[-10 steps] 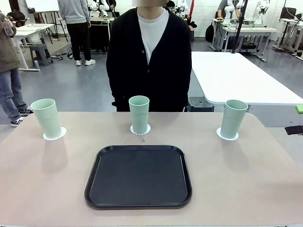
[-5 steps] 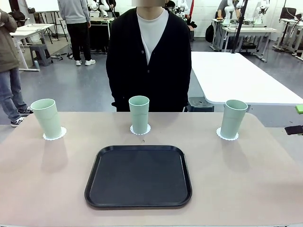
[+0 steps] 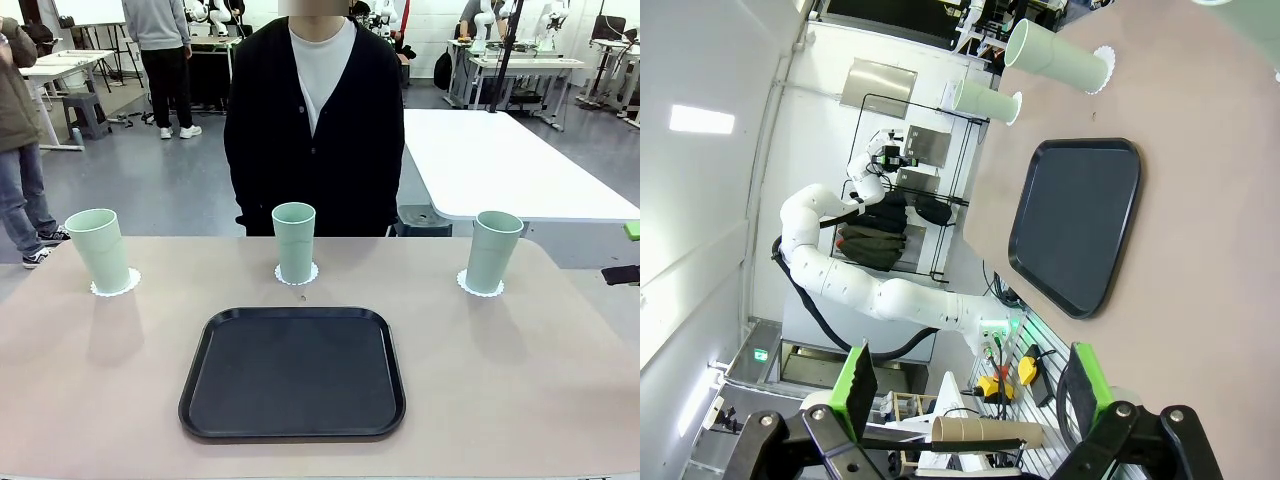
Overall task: Place coasters on the table and set cups on them.
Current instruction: Take one Reusable plastic cup from the Flat Tray and place it on a coaster set by the human.
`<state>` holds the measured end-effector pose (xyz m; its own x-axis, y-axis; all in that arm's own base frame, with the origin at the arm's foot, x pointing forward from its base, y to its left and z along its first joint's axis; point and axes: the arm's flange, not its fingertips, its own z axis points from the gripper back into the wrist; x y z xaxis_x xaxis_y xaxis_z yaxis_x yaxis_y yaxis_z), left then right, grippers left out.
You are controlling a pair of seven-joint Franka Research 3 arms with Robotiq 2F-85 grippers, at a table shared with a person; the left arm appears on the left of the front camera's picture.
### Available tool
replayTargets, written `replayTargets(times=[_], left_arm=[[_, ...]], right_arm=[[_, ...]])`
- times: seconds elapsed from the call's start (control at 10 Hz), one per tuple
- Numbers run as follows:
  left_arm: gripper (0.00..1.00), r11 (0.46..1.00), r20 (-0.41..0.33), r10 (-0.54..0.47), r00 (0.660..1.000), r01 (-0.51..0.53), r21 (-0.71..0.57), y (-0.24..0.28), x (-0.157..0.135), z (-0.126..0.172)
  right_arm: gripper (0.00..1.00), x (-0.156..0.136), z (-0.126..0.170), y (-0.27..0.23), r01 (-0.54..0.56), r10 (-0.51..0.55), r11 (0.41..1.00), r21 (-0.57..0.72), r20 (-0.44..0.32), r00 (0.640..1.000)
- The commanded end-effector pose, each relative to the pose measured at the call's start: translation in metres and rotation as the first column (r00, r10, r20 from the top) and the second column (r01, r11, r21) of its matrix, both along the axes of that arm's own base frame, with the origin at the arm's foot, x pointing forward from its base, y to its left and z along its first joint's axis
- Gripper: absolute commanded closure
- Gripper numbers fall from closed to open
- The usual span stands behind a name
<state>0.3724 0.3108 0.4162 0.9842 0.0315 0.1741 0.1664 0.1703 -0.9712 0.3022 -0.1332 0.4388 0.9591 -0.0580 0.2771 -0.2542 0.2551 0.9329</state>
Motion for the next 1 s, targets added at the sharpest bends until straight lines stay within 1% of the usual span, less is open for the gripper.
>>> replayTargets(times=[0.0,0.9], left_arm=[[0.0,1.0,-0.01,0.009,1.0,-0.009,-0.007,0.0008,0.0017,-0.003],[0.0,1.0,-0.01,0.009,1.0,-0.009,-0.007,0.0008,0.0017,-0.003]], right_arm=[[0.0,-0.0004,-0.0002,-0.0005,-0.004,0.004,1.0,0.005,0.008,1.0],[0.0,-0.0004,-0.0002,-0.0005,-0.004,0.004,1.0,0.005,0.008,1.0]])
